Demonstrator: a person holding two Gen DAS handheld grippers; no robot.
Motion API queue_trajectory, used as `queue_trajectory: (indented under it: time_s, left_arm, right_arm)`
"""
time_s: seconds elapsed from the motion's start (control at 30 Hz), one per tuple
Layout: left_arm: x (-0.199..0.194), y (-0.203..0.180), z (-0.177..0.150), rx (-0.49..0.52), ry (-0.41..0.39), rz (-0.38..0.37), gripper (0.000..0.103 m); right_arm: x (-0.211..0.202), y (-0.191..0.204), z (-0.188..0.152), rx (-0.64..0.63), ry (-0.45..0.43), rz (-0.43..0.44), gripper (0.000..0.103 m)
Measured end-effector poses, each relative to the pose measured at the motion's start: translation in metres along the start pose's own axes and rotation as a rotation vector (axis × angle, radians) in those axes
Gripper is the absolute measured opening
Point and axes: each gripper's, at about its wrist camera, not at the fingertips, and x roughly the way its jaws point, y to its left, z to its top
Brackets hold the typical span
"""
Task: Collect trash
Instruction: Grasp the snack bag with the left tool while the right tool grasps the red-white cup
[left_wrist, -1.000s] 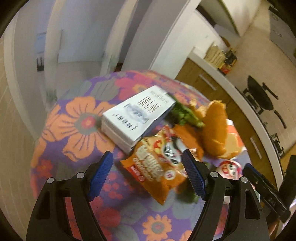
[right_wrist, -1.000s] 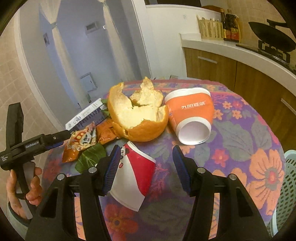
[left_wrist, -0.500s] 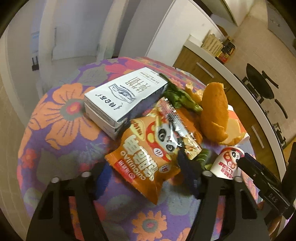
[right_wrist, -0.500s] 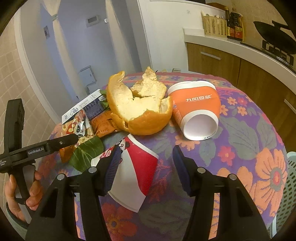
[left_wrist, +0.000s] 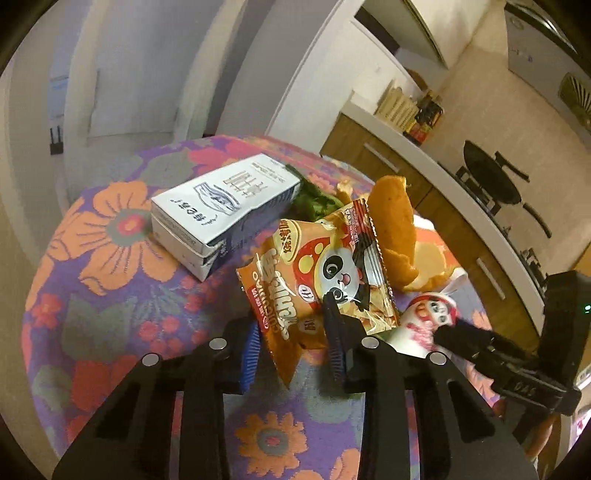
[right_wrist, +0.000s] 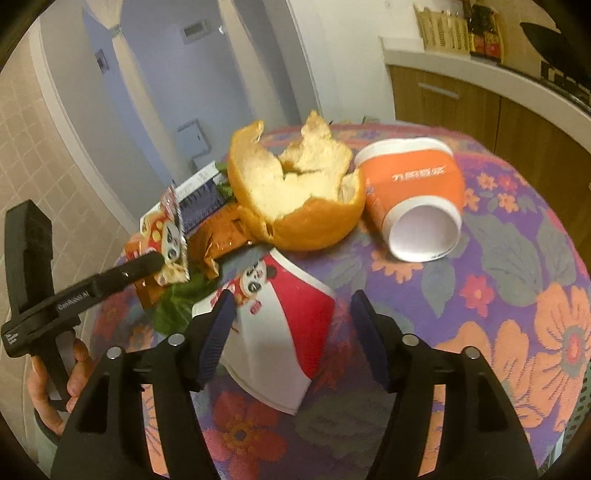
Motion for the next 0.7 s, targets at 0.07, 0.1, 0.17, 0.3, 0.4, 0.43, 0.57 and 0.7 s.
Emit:
queue_trajectory:
  time_s: [0.07,0.1,0.17,0.3,0.4,0.43,0.57,0.7]
  left_arm:
    - [-0.004,0.002,0.0,-0.011,-0.023,-0.011,0.028]
    - [-0.007,0.004,0.0,-0.021,-0.036,-0.017,0.028]
    - [-0.011,0.005,0.0,-0.03,-0.06,-0.033,0.027]
    - [-0.016,0.006,0.001,-0.044,-0.089,-0.06,0.027]
    - [-0.018,0.007,0.001,-0.05,-0.097,-0.068,0.027]
    - [-0.019,0.007,0.001,-0.051,-0.098,-0.07,0.027]
    - [-0.021,0.008,0.0,-0.045,-0.104,-0.079,0.027]
    - [-0.021,0.008,-0.001,-0.04,-0.112,-0.082,0.027]
  right_arm:
    - [0.005,0.0,0.0,0.006,0.025,-0.001,0.07]
    - [0.008,0.0,0.001,0.009,0.032,-0.004,0.072]
    - [0.012,0.0,0.002,0.009,0.05,-0.005,0.074]
    - [0.022,0.003,0.004,0.003,0.089,0.016,0.074]
    - [0.026,0.005,0.006,0.009,0.098,0.022,0.074]
    - [0.027,0.005,0.006,0.006,0.099,0.02,0.074]
    - [0.029,0.011,0.007,-0.017,0.098,0.012,0.07]
    - [0.017,0.014,0.006,-0.028,0.054,0.028,0.057]
